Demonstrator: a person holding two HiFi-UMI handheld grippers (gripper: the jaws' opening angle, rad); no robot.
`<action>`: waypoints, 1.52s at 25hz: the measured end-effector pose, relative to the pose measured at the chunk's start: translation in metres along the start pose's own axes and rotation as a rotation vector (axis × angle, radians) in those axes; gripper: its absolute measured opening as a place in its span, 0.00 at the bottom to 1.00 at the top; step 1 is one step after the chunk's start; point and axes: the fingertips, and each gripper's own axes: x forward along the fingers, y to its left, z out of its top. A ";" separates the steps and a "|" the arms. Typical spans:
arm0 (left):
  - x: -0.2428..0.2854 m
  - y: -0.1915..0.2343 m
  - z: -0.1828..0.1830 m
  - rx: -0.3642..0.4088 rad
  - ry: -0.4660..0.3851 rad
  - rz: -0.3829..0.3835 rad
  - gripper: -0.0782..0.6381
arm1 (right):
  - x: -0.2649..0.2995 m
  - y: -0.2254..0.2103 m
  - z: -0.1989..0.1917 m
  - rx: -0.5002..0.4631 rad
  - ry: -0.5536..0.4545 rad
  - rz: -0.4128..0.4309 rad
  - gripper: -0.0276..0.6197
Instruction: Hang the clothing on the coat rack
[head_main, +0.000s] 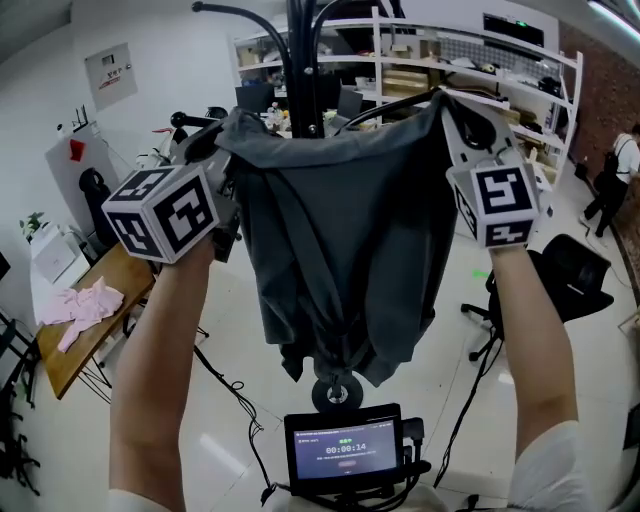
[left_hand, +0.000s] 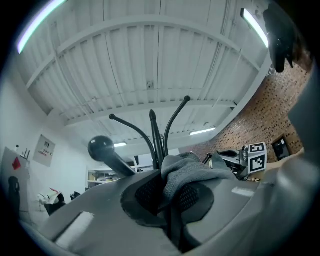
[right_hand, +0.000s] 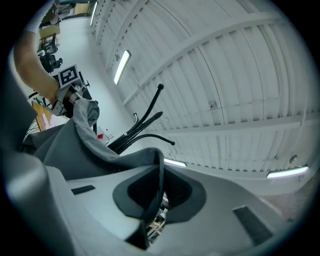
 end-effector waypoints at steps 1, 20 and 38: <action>0.000 0.000 -0.006 0.001 0.014 0.003 0.14 | 0.000 0.001 -0.004 -0.003 0.003 0.004 0.09; -0.007 0.048 -0.168 -0.257 0.285 0.129 0.14 | 0.004 0.075 -0.141 0.133 0.259 0.191 0.09; -0.029 -0.073 -0.277 -0.307 0.317 -0.039 0.15 | -0.090 0.222 -0.183 0.231 0.337 0.436 0.09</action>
